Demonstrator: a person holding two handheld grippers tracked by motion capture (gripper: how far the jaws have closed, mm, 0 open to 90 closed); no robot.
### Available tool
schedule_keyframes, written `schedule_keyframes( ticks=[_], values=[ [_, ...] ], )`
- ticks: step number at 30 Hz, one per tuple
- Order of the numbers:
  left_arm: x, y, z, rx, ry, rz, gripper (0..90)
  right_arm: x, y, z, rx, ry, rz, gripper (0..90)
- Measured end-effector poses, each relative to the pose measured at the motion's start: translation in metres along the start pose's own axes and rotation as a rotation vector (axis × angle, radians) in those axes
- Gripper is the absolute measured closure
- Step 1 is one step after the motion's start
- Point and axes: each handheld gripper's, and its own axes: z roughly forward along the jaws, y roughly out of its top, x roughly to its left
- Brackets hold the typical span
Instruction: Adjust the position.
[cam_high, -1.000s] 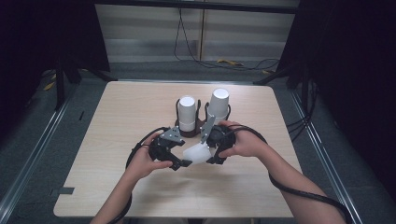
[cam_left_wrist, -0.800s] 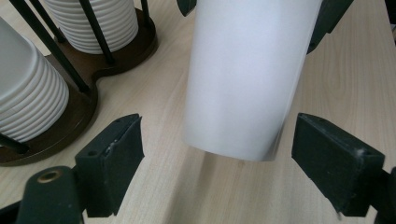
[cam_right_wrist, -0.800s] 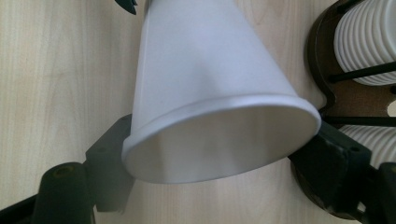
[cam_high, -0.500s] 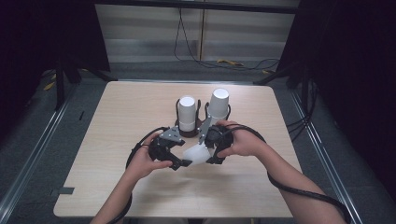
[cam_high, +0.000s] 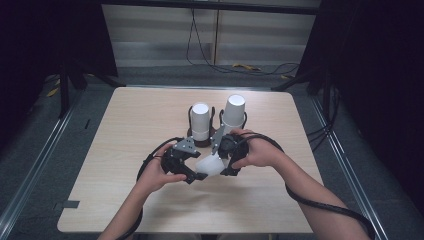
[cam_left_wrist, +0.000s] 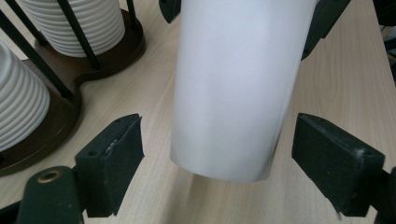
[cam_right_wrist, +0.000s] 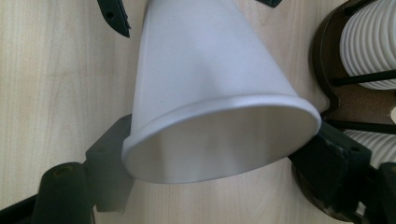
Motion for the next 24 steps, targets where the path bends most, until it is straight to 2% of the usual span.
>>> schedule_keyframes(
  ticks=[2,7,9,15,17,19,20,24],
  values=[
    [-0.0007,-0.0004,0.003,-0.001,-0.006,0.001,16.4,-0.0005,0.0008,-0.0002,0.0,0.001,-0.014,20.3],
    [-0.0012,0.0003,0.0037,0.0,-0.008,0.012,16.8,0.0015,0.003,0.0001,-0.001,0.008,-0.008,20.3],
    [-0.0021,0.0005,0.0048,-0.014,-0.011,0.013,18.0,0.0013,0.0035,0.0005,-0.003,0.005,-0.014,20.3],
    [-0.0033,0.0017,0.0082,0.017,-0.012,0.033,20.1,0.0013,0.0064,0.0002,-0.017,0.006,-0.024,20.2],
    [-0.0046,0.0021,0.0101,0.011,-0.019,0.034,20.5,0.0016,0.0075,-0.0007,-0.02,0.008,-0.016,20.2],
    [-0.0053,0.0028,0.0102,0.018,-0.022,0.045,26.6,0.0014,0.0087,-0.0011,-0.024,0.004,-0.026,20.2],
    [-0.0059,0.0027,0.0106,0.015,-0.021,0.045,30.5,0.0027,0.0089,-0.0014,-0.022,0.011,-0.014,20.2],
    [-0.0057,0.0021,0.0105,0.018,-0.031,0.051,31.4,0.0026,0.0084,-0.0005,-0.026,0.014,-0.022,20.2]
  ],
)
